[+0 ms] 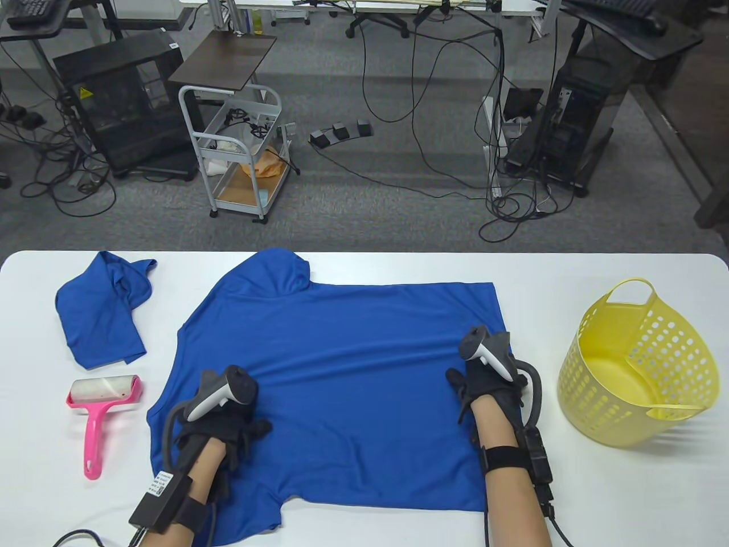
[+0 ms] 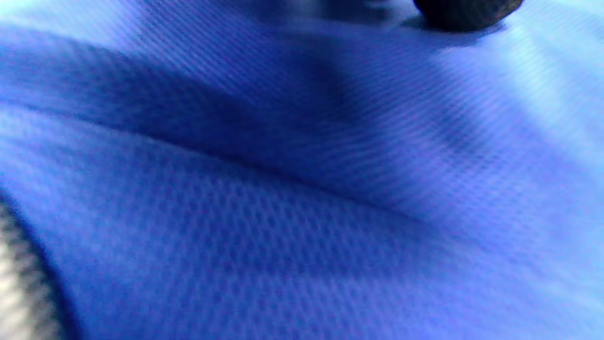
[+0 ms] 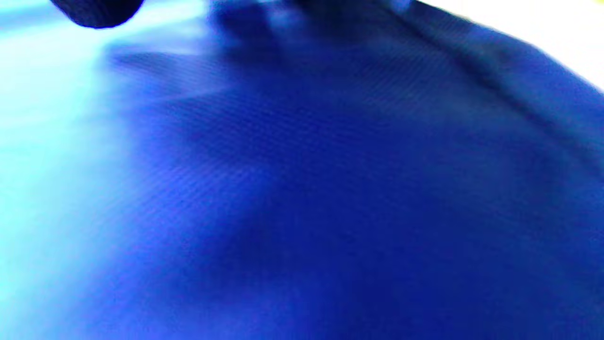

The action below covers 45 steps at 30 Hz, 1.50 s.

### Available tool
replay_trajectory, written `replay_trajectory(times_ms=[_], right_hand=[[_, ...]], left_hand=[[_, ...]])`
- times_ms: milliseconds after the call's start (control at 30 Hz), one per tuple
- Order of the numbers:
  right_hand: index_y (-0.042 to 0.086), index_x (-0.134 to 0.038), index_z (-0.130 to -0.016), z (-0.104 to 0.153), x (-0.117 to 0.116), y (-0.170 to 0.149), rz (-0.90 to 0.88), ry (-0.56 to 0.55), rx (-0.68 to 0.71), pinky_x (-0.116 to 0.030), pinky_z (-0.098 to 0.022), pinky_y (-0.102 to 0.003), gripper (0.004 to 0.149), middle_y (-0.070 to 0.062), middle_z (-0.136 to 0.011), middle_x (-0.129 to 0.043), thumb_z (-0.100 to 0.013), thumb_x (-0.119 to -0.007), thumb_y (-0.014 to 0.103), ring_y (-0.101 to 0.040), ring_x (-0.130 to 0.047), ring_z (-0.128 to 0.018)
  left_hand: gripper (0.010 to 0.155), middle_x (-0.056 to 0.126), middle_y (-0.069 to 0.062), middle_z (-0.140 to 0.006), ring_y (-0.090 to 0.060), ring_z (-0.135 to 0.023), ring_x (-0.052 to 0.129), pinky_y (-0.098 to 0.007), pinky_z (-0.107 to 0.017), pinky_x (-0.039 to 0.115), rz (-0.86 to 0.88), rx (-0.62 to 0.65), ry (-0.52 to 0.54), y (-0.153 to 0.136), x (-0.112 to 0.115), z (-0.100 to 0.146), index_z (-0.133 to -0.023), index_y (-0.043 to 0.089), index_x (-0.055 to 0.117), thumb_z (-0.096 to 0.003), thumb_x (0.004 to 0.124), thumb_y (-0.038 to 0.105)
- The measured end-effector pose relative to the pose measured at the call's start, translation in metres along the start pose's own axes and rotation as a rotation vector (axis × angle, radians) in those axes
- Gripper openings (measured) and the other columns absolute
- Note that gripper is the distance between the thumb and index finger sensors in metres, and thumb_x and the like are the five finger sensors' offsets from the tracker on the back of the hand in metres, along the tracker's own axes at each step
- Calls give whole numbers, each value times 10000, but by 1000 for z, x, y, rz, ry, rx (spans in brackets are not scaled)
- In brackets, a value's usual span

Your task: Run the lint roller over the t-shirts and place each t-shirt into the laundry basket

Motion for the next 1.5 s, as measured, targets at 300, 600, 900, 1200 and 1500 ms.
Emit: replay_trajectory(times_ms=[300,600,900,1200,1500], right_hand=[[350,-143,-1040,69,-42,-28,129,172,82,-335,-706,-679,751,-59,-1146,-38,-481,-556,634,-400,-138,-1032],[360,-46,-1003,69,-57,-33,93,141,87,-227,-691,-695,761,-41,-1105,72,-465,-505,641,-386,-11,-1000],[370,-41,-1000,69,-61,-38,40,127,101,-167,-679,-693,755,-22,-1098,91,-467,-501,642,-365,34,-989],[369,-39,-1000,70,-61,-38,33,128,104,-156,-675,-693,754,-19,-1096,96,-469,-499,641,-364,44,-986],[367,-37,-1000,71,-62,-39,30,123,109,-152,-673,-693,754,-21,-1096,98,-469,-496,641,-365,46,-984]], left_hand=[[818,15,-28,-1149,-454,-1101,125,-693,-746,329,76,167,90,-12,-19,32,-1094,410,144,-507,700,537],[533,667,12,-1067,-311,-1028,751,-663,-726,617,-153,383,-15,21,34,100,-914,319,746,-441,861,538],[423,411,67,-1141,-295,-1062,474,-691,-759,411,-215,361,-20,15,57,100,-914,437,722,-496,786,452],[538,549,67,-1174,-291,-1151,470,-663,-782,391,0,435,-88,-24,29,96,-953,374,777,-449,841,553],[995,135,-114,-1159,-449,-1121,315,-641,-779,385,264,-174,623,-139,-46,87,-1094,193,115,-462,823,492]])
Point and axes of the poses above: the tracker on the back of each hand, its own y axis roughly to the thumb side, its own z axis roughly from the fingertips to the wrist, x = y × z, the point moved 1 cm from there along -z, roughly from the wrist to the fingertips
